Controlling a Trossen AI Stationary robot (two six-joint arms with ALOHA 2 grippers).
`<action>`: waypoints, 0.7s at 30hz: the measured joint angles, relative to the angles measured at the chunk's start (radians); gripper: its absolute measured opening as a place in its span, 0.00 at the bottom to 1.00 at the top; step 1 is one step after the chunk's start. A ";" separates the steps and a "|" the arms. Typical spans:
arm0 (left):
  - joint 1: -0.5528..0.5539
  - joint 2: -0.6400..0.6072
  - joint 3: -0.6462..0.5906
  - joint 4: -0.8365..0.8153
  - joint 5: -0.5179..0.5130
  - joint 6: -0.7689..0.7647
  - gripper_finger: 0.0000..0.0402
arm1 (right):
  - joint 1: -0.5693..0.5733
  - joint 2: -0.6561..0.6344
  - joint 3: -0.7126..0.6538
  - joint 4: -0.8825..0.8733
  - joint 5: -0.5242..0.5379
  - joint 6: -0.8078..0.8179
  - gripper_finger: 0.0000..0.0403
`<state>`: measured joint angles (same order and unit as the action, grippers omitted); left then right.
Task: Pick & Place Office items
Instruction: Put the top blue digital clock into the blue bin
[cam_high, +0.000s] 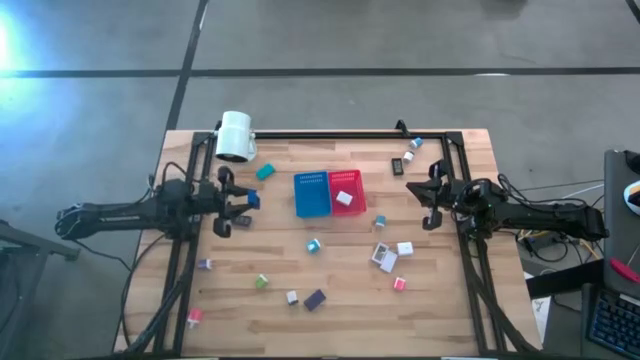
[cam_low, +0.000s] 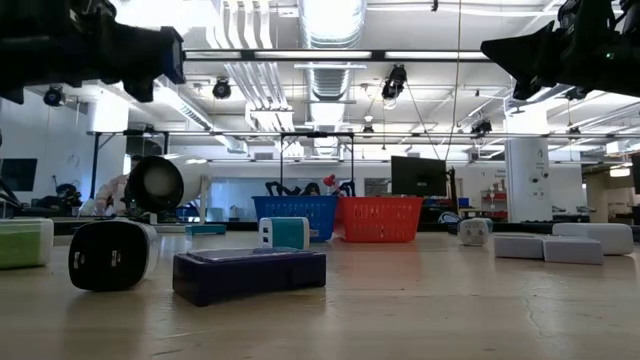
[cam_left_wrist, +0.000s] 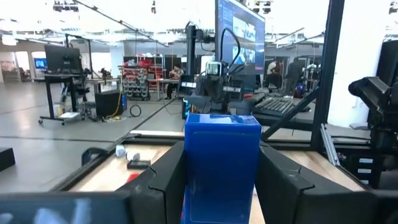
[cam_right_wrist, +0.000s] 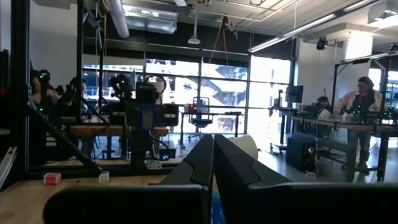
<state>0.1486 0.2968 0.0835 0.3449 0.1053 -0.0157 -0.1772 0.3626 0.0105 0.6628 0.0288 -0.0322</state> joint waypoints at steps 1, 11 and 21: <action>0.000 -0.008 -0.013 -0.001 -0.002 -0.004 0.37 | 0.000 0.000 0.000 0.000 0.000 0.003 0.02; 0.000 -0.051 -0.076 0.005 -0.041 0.010 0.37 | 0.000 0.000 0.000 0.001 0.000 0.000 0.02; 0.001 -0.053 -0.059 0.005 -0.072 0.008 0.37 | 0.000 0.000 0.000 0.014 0.000 0.030 0.02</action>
<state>0.1493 0.2443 0.0241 0.3497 0.0335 -0.0081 -0.1772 0.3630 0.0105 0.6766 0.0288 -0.0025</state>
